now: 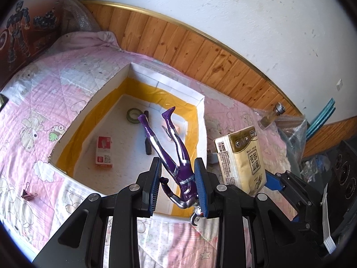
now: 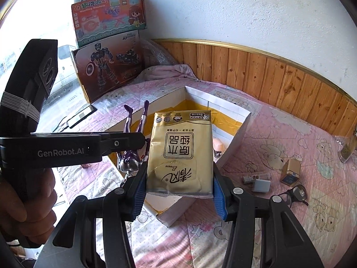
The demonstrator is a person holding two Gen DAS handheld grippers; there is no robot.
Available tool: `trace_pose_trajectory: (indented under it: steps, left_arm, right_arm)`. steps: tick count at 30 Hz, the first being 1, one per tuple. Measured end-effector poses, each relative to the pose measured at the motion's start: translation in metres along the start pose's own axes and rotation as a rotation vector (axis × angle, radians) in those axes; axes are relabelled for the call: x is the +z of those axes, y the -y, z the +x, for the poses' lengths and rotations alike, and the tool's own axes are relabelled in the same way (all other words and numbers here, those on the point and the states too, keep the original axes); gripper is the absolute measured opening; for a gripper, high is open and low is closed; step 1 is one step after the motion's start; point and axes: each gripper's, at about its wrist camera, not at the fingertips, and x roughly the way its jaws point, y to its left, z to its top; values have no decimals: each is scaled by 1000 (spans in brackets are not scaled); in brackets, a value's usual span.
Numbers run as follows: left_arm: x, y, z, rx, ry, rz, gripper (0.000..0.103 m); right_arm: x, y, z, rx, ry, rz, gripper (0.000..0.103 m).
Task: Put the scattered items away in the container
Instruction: 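Lift the figure and tissue pack and carry them toward the white box, then lower the figure and tissue pack over the box interior with both tools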
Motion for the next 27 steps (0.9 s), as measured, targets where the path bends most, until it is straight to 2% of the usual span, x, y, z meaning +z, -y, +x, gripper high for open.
trace_pose_trajectory:
  steps: [27]
  left_arm:
    - [18,-24,33,69,-74,2,31]
  right_arm:
    - [27,6,46,55,-76,-39,52]
